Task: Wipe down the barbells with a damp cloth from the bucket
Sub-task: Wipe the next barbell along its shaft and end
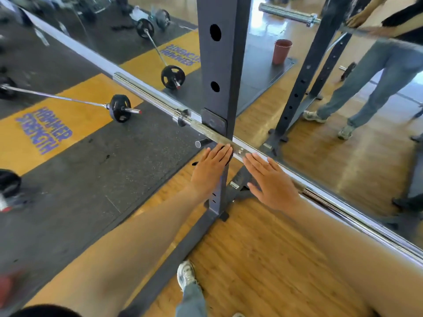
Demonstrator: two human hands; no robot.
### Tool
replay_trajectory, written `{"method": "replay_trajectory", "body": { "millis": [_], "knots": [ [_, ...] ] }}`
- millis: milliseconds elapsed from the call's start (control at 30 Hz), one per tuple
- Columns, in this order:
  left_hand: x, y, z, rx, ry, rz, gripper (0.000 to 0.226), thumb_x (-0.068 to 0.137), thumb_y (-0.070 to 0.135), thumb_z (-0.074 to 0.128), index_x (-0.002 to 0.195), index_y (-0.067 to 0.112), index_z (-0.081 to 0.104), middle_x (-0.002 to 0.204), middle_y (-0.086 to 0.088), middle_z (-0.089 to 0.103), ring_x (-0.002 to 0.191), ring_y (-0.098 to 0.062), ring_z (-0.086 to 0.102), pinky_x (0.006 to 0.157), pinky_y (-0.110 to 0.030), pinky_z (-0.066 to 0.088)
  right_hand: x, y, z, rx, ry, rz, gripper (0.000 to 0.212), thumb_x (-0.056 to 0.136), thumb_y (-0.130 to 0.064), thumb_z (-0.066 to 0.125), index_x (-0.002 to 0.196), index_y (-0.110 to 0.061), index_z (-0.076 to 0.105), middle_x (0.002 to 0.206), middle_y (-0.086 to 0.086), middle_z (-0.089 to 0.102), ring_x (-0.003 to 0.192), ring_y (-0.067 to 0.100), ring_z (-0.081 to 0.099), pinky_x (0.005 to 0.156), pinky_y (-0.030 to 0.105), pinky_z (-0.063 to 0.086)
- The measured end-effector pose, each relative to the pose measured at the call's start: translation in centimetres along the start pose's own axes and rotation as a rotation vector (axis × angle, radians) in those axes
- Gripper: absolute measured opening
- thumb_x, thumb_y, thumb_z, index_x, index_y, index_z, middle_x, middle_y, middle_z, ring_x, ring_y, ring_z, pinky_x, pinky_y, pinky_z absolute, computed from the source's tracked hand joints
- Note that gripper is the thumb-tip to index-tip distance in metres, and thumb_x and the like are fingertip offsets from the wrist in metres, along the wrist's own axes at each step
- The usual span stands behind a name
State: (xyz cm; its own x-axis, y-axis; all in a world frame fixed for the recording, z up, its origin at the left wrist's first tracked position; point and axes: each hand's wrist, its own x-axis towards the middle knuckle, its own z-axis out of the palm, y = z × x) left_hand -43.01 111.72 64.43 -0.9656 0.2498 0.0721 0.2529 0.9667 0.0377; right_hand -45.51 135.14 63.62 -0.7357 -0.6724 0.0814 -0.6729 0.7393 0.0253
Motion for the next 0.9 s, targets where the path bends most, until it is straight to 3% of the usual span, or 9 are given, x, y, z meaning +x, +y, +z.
{"method": "replay_trajectory", "body": {
  "millis": [200, 433, 600, 733, 833, 900],
  "knots": [
    [1.2, -6.6, 0.4, -0.106, 0.166, 0.025, 0.080, 0.093, 0.001, 0.058, 0.162, 0.011, 0.018, 0.168, -0.003, 0.022, 0.157, -0.024, 0.013, 0.126, -0.039, 0.010, 6.0, 0.2, -1.0, -0.056, -0.070, -0.158, 0.070, 0.102, -0.046, 0.029, 0.162, -0.011, 0.017, 0.169, 0.005, 0.014, 0.156, 0.019, 0.010, 0.126, 0.041, 0.020],
    [3.4, -13.8, 0.8, -0.153, 0.077, 0.069, 0.086, 0.092, -0.006, 0.051, 0.163, 0.012, 0.007, 0.171, -0.002, 0.008, 0.158, -0.023, -0.001, 0.127, -0.038, 0.003, 12.6, -1.6, -1.1, -0.071, -0.137, -0.289, 0.072, 0.103, -0.050, 0.033, 0.162, -0.011, 0.016, 0.170, 0.005, 0.007, 0.157, 0.016, 0.003, 0.126, 0.039, 0.018],
    [4.8, -15.9, 0.3, -0.013, 0.042, 0.091, 0.077, 0.096, -0.001, 0.028, 0.163, 0.016, -0.007, 0.171, 0.001, -0.006, 0.157, -0.022, -0.011, 0.127, -0.040, -0.006, 15.8, -2.8, -1.2, -0.037, -0.134, -0.350, 0.076, 0.102, -0.052, 0.035, 0.162, -0.010, 0.016, 0.170, 0.005, 0.007, 0.157, 0.015, 0.000, 0.127, 0.037, 0.015],
    [6.0, -16.4, 0.6, -0.115, 0.139, -0.130, 0.076, 0.102, 0.007, 0.043, 0.163, 0.012, -0.002, 0.172, -0.002, -0.002, 0.157, -0.025, -0.010, 0.128, -0.044, 0.002, 17.1, -2.7, -1.1, -0.001, -0.132, -0.392, 0.077, 0.102, -0.051, 0.038, 0.162, -0.009, 0.015, 0.170, 0.004, 0.007, 0.157, 0.016, 0.000, 0.124, 0.042, 0.023],
    [6.3, -16.3, 0.4, -0.251, 0.245, -0.179, 0.075, 0.091, 0.007, 0.025, 0.163, 0.010, 0.007, 0.171, -0.003, 0.007, 0.158, -0.027, -0.002, 0.128, -0.045, 0.009, 17.2, -2.7, -0.9, 0.095, -0.082, -0.394, 0.076, 0.100, -0.046, 0.046, 0.160, -0.008, 0.022, 0.169, 0.004, 0.014, 0.157, 0.017, 0.005, 0.122, 0.044, 0.029],
    [6.5, -16.1, 0.7, -0.267, 0.290, -0.147, 0.076, 0.088, 0.004, 0.025, 0.163, 0.008, 0.015, 0.170, -0.006, 0.014, 0.158, -0.029, 0.004, 0.128, -0.045, 0.012, 17.1, -2.6, -0.8, 0.155, -0.037, -0.381, 0.075, 0.099, -0.046, 0.051, 0.159, -0.007, 0.028, 0.168, 0.004, 0.020, 0.156, 0.017, 0.010, 0.121, 0.043, 0.032]
  ]
}}
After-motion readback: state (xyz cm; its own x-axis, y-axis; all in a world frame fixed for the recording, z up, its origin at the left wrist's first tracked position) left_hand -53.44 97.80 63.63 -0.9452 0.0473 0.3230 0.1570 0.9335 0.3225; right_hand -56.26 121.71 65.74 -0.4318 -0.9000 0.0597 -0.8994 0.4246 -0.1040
